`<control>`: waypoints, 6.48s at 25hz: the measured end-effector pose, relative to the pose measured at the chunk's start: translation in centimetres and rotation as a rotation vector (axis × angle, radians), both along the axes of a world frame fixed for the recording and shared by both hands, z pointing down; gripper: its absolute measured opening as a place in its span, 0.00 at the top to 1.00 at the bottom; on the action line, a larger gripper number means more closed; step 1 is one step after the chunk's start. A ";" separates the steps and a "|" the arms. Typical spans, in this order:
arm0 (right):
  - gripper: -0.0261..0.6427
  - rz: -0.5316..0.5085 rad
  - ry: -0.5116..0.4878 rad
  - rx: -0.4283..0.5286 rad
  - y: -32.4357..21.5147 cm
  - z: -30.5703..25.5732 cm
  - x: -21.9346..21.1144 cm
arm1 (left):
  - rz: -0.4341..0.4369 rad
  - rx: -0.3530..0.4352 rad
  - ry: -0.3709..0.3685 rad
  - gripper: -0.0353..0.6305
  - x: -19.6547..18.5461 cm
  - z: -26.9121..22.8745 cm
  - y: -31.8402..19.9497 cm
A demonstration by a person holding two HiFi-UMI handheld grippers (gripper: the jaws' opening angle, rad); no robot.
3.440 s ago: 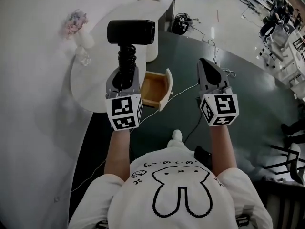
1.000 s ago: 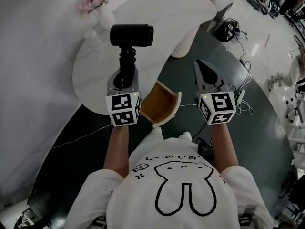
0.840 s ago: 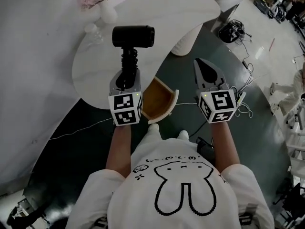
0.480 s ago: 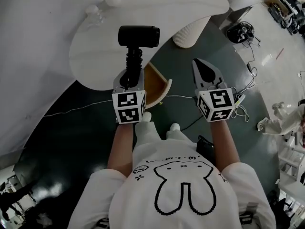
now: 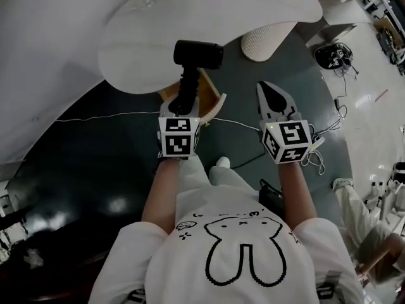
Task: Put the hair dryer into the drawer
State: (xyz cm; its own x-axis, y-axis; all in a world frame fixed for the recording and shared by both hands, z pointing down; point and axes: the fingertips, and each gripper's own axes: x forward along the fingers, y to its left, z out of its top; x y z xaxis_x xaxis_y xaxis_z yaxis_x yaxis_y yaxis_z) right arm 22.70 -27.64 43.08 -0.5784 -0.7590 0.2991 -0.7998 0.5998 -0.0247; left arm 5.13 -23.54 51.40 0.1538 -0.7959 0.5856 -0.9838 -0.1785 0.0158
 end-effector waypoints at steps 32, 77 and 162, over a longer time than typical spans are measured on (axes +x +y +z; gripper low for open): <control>0.96 0.105 -0.009 -0.181 1.2 5.9 -2.2 | 0.149 -0.662 -0.112 0.72 -3.1 15.1 3.0; 0.96 0.039 0.052 -0.332 7.2 11.5 -2.9 | -0.123 -0.875 -0.401 0.71 -9.3 27.0 -3.1; 0.96 -0.126 -0.081 0.379 2.9 -20.0 -8.9 | -0.007 0.245 -0.217 0.49 -10.3 -21.0 -7.2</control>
